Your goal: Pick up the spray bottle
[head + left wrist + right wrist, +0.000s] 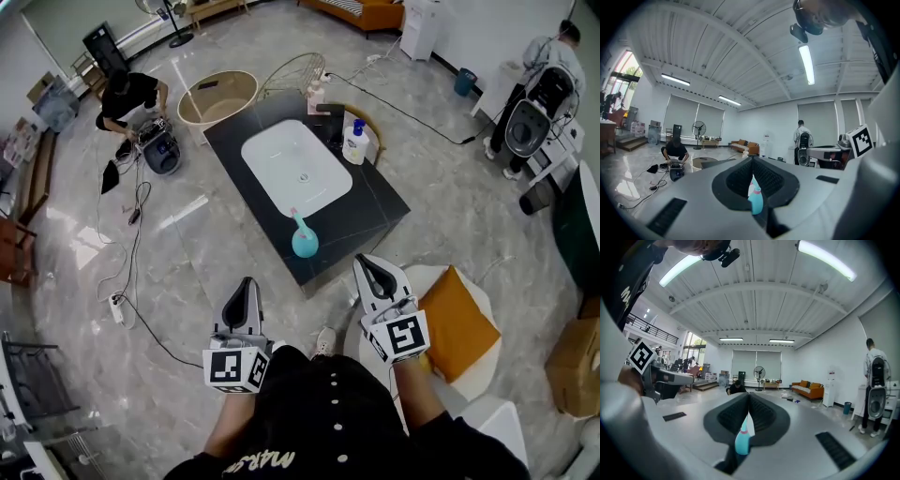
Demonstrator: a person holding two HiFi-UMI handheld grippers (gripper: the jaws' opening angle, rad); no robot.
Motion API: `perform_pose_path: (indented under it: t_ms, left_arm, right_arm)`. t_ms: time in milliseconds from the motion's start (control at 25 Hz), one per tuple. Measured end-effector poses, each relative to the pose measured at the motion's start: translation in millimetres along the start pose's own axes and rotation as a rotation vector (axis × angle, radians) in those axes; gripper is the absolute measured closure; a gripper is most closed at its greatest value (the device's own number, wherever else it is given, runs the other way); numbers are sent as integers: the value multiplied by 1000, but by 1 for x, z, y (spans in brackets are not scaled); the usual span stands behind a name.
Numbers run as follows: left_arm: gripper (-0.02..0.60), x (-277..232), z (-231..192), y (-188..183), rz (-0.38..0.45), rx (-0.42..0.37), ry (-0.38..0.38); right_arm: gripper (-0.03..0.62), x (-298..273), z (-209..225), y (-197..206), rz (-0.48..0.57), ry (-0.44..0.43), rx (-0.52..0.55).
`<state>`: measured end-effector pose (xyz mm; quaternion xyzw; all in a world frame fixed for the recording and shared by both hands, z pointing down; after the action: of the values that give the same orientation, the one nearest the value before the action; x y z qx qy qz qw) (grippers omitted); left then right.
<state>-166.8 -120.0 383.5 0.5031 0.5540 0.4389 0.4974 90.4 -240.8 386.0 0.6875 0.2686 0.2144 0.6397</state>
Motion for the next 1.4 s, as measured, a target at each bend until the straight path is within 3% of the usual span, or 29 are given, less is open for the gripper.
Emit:
perform_pose_path:
  t_ms: [280, 560, 720, 880, 1120, 1400]
  left_arm:
    - [565, -29, -23, 14, -57, 23, 7]
    - [565, -57, -46, 19, -104, 43, 43]
    - [565, -67, -63, 50, -188, 79, 40]
    - [565, -69, -77, 83, -273, 110, 14]
    - [565, -67, -92, 123, -385, 153, -30]
    - [565, -66, -91, 149, -431, 166, -37]
  right_arm:
    - [599, -42, 0, 19, -44, -34, 7]
    - [595, -81, -2, 52, -166, -93, 0]
    - [424, -113, -5, 98, -280, -145, -24]
    - [364, -146, -7, 137, -326, -199, -37]
    - [327, -188, -17, 166, -269, -275, 7]
    - [356, -204, -17, 184, -205, -214, 36]
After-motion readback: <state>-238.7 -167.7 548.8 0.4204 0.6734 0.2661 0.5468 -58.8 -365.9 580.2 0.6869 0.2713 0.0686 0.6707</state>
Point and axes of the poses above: the fingertips, and each gripper's own axes: x backward along the fingers, z to its right, y out of its underside, the point moved 10 cm from there along x, backward along the fingers
